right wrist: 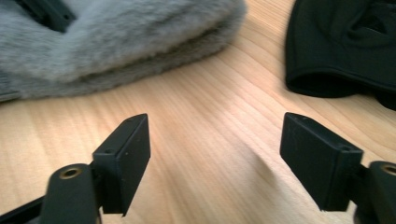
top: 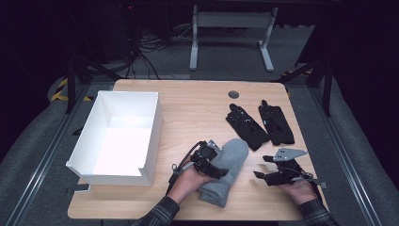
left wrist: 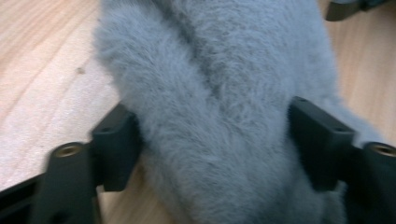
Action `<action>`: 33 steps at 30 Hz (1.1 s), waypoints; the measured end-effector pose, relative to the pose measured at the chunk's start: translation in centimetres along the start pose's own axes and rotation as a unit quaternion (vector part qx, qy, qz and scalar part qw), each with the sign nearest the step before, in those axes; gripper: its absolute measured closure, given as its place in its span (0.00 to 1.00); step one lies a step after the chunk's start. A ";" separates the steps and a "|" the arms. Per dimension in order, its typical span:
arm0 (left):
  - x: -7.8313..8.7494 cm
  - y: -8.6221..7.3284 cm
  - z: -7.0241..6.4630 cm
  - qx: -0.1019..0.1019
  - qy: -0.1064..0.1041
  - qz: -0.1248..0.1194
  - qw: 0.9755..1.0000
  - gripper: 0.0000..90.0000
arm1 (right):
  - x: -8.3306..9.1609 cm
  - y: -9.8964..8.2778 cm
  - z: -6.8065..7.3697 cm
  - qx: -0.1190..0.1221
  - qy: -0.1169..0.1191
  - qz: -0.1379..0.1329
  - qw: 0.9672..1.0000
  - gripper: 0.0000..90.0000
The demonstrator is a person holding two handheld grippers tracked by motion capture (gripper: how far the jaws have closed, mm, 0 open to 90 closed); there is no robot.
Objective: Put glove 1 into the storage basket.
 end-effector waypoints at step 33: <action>5.0 2.3 -0.9 0.003 -0.026 -0.025 0.999 0.72 | -1.3 -1.0 -0.6 -0.001 -0.021 0.008 1.000 0.13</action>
Point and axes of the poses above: each handheld gripper's, and its own axes: x roughly backward along the jaws, y roughly out of its top, z roughly to its left, the point moved 8 cm from there along -x, roughly forward along the jaws, and after that the axes turned 3 degrees about -y, right-handed, at the moved point
